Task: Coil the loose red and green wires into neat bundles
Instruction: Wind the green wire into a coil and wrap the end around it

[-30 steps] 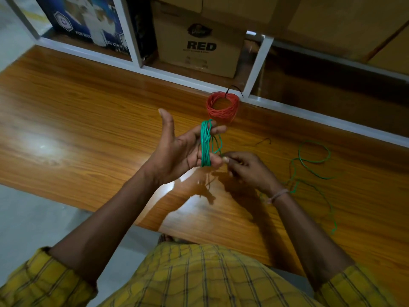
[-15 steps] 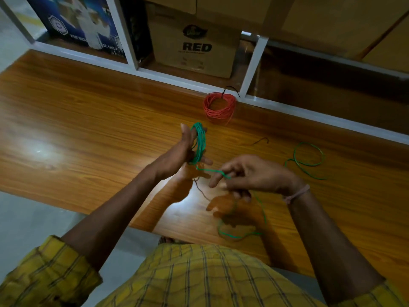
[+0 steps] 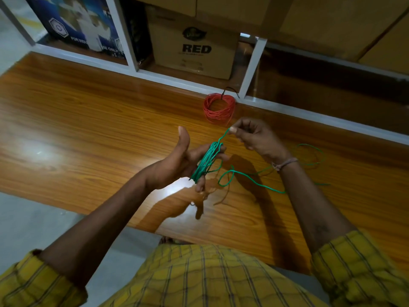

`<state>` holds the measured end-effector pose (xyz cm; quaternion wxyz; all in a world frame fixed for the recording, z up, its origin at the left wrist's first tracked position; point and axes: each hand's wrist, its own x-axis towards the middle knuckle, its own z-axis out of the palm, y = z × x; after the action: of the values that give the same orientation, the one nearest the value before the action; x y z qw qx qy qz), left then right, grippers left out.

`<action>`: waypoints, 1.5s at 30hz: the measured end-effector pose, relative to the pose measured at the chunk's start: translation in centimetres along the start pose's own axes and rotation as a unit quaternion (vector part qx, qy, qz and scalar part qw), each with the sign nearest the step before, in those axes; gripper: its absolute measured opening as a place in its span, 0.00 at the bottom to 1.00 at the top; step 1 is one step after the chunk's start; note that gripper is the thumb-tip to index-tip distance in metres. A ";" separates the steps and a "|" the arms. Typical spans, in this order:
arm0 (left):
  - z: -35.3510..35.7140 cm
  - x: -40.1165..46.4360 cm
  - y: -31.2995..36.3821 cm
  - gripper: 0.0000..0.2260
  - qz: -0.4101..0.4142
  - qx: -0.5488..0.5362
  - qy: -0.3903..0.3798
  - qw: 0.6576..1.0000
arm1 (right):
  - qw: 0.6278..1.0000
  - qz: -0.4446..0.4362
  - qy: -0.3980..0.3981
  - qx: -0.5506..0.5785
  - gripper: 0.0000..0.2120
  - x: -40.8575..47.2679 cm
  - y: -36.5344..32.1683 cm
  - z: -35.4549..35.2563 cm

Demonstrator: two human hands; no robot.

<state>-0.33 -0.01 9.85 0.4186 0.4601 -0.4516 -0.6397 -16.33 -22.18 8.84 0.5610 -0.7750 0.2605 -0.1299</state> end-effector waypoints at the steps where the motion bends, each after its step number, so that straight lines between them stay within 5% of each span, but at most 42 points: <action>1: -0.1 0.0 0.2 0.58 0.011 -0.026 -0.004 1.000 | 1.000 0.002 0.010 -0.004 0.06 -0.1 0.6 0.6; 6: -0.6 -0.1 1.2 0.60 0.066 -0.184 0.027 0.980 | 0.999 0.049 -0.001 -0.018 0.17 -1.8 3.4 3.6; 11: -1.1 0.9 0.7 0.60 0.120 -0.305 0.067 0.942 | 0.992 0.094 -0.060 0.055 0.13 -4.7 2.5 7.1; 17: -2.1 1.9 0.6 0.56 0.166 -0.350 0.182 0.904 | 0.978 0.137 -0.152 -0.027 0.12 -7.1 1.5 9.1; 22: -3.4 2.9 0.3 0.51 0.102 -0.191 0.281 0.935 | 0.965 0.067 -0.172 -0.188 0.11 -8.0 0.3 8.9; 24: -3.6 3.0 -0.3 0.57 0.062 -0.084 0.285 0.953 | 0.962 0.048 -0.136 -0.233 0.04 -7.5 -0.2 7.9; 26: -3.5 2.9 -1.0 0.64 0.029 0.033 0.284 0.958 | 0.961 0.037 -0.104 -0.255 0.07 -7.0 -1.1 6.9; 36: -2.9 1.4 -1.5 0.54 -0.039 0.217 0.179 0.959 | 0.987 0.083 -0.136 -0.020 0.05 -4.8 -2.3 2.2; 45: -1.9 -0.1 0.7 0.48 -0.065 0.180 0.092 0.977 | 0.927 0.161 -0.249 0.231 0.05 -3.6 -3.3 -0.8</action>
<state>1.61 -0.42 10.20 0.3265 0.6131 -0.4879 -0.5286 -18.81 -20.04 12.55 0.7845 -0.5792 0.1965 0.1023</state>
